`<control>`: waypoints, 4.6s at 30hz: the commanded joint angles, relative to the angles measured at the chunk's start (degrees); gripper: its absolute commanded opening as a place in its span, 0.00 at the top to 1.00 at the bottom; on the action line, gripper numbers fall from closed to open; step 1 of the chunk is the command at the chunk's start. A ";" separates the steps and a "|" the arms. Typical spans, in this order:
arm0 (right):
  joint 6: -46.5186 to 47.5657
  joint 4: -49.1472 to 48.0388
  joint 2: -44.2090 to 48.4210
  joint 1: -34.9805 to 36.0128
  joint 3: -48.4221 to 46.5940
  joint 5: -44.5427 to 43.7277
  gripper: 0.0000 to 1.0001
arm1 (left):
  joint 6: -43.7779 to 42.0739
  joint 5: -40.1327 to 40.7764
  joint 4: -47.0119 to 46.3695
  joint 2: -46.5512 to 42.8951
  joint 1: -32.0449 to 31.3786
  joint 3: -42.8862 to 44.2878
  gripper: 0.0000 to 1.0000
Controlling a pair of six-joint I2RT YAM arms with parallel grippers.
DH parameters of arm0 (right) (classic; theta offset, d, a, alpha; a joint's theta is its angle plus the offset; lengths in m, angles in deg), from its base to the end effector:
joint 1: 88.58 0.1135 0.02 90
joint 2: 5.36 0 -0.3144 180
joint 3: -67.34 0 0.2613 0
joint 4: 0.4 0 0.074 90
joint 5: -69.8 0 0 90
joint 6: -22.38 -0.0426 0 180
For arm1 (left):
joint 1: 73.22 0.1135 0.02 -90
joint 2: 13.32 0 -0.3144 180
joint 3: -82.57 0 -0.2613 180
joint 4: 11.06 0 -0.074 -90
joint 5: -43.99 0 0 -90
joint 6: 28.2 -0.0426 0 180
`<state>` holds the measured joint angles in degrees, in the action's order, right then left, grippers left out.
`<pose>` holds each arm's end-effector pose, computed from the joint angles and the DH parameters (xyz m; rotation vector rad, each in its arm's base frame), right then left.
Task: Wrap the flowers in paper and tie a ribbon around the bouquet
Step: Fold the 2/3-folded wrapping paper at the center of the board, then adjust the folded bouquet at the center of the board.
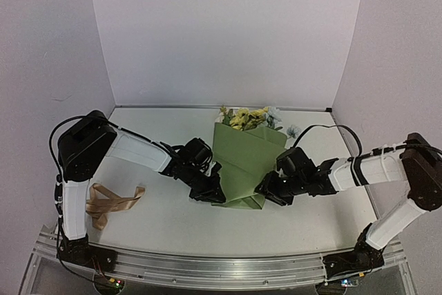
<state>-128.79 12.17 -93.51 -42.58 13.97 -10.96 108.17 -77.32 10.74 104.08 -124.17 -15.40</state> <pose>0.2056 0.2228 0.1933 0.2680 2.6482 0.9634 0.2585 -0.3538 0.1486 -0.3521 -2.8633 1.1681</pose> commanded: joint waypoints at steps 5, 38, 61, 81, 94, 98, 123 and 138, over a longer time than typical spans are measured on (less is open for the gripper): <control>-3.59 -6.71 -4.29 0.86 -0.54 0.62 0.65 | -0.23 0.76 0.28 -0.13 -0.03 0.25 0.91; 4.39 -2.43 -6.22 2.27 1.70 2.17 1.00 | -5.14 3.29 5.01 3.46 16.55 20.83 0.58; 2.57 3.59 2.08 2.77 1.95 -7.48 1.00 | 2.56 -7.48 -12.32 9.88 16.52 18.28 0.78; -1.31 6.05 3.94 5.01 3.73 -18.17 1.00 | 7.02 -10.57 -18.00 15.22 14.03 19.31 0.89; -1.94 6.08 1.88 5.59 4.03 -18.22 1.00 | 4.27 -10.20 -15.32 11.21 13.42 21.03 0.75; -1.77 6.15 2.89 5.55 3.90 -17.42 1.00 | 4.34 -9.69 -15.64 4.26 10.80 17.00 0.73; 0.31 14.05 10.20 5.57 2.75 -18.19 0.70 | 13.31 -7.40 -14.76 17.96 -3.89 20.84 0.85; 10.52 16.45 1.51 -2.01 -1.87 -13.15 0.66 | 13.05 -7.62 -14.68 17.70 -3.89 20.85 0.85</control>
<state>-121.03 29.26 -89.64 -41.70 14.09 -25.82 121.66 -85.76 -5.29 121.11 -128.37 3.90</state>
